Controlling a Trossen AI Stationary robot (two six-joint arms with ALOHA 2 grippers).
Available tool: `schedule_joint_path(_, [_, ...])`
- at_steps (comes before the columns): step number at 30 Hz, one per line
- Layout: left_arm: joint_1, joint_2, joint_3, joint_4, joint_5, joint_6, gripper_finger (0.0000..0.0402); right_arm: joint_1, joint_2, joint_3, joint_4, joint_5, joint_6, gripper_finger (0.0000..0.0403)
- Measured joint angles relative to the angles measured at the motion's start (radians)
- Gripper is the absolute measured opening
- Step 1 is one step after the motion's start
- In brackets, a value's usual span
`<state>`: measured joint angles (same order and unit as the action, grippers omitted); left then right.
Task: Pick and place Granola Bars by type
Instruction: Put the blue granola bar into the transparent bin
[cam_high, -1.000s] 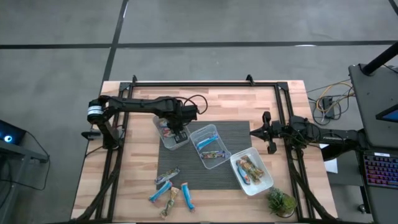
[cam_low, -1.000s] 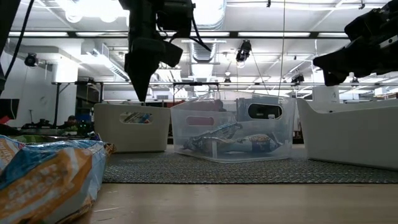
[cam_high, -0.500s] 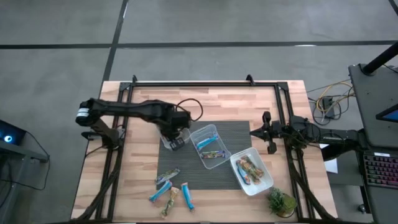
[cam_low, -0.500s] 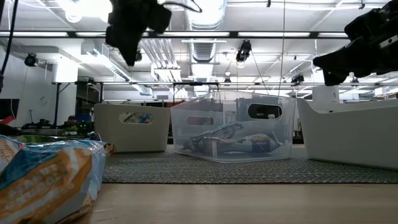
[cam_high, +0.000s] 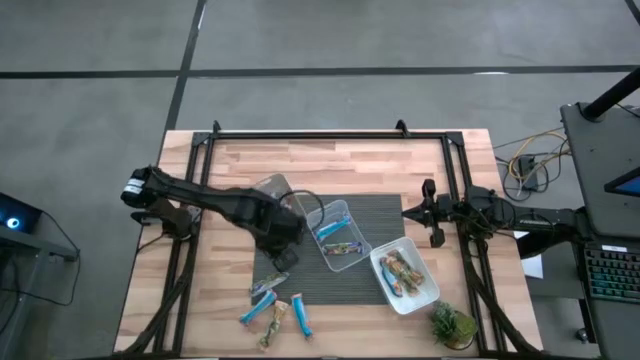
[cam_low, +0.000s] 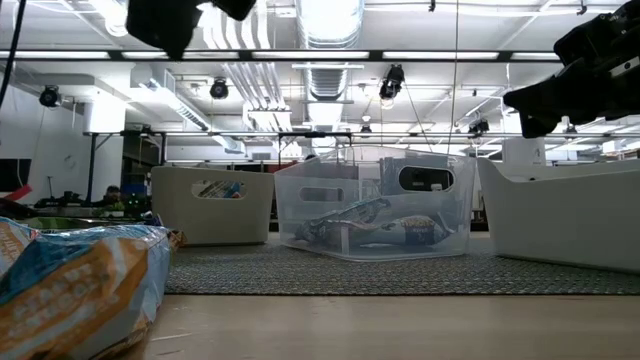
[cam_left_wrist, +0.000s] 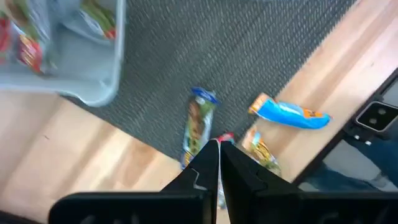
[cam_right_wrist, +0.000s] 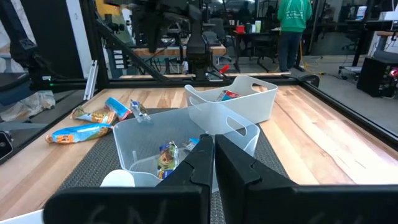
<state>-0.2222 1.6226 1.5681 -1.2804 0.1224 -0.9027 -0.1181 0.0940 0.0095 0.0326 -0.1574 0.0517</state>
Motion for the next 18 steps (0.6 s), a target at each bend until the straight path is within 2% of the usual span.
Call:
schedule_joint_path(12, [-0.133, 0.035, -0.002, 0.103, 0.0, -0.249, 0.0, 0.0, 0.0, 0.0, 0.0, 0.0, 0.0, 0.0008])
schedule_joint_path(18, [-0.169, 0.069, -0.002, 0.103, 0.0, -0.258, 0.0, 0.0, 0.0, 0.0, 0.0, 0.0, 0.0, 0.0008])
